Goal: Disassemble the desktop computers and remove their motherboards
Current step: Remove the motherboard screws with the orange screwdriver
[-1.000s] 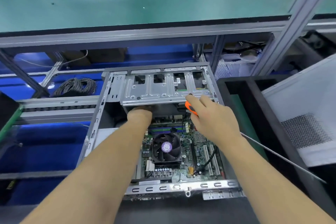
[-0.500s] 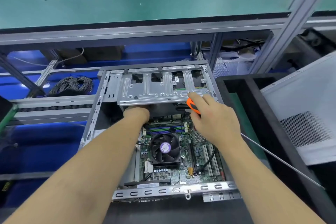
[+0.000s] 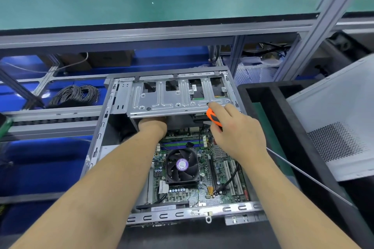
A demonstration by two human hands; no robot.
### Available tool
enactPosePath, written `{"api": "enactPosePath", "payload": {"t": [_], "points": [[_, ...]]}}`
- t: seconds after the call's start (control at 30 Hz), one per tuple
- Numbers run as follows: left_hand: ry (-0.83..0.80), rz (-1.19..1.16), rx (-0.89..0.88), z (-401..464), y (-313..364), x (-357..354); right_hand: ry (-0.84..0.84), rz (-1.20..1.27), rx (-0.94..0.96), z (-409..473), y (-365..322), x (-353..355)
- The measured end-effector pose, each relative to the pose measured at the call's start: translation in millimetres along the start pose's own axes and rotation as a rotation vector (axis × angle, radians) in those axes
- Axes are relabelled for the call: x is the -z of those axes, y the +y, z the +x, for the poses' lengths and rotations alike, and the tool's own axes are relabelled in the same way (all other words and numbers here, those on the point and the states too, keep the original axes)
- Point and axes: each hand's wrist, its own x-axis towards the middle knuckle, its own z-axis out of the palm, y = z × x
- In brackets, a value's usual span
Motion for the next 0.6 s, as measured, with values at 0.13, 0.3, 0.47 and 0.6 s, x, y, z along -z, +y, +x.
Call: {"api": "enactPosePath", "payload": {"t": [0.13, 0.3, 0.47, 0.6], "points": [[-0.005, 0.009, 0.002, 0.0, 3.1, -1.5, 0.005, -0.004, -0.001, 0.3, 0.0, 0.3], [-0.027, 0.049, -0.032, 1.0, 4.2, -1.3, -0.009, -0.014, 0.001, -0.2, -0.1, 0.8], [-0.047, 0.099, -0.08, 1.0, 6.5, -1.6, -0.012, -0.022, 0.003, 0.0, -0.1, 1.2], [-0.058, 0.14, -0.092, -0.5, 8.3, -0.9, -0.015, -0.017, 0.007, 0.0, -0.3, 1.6]]}}
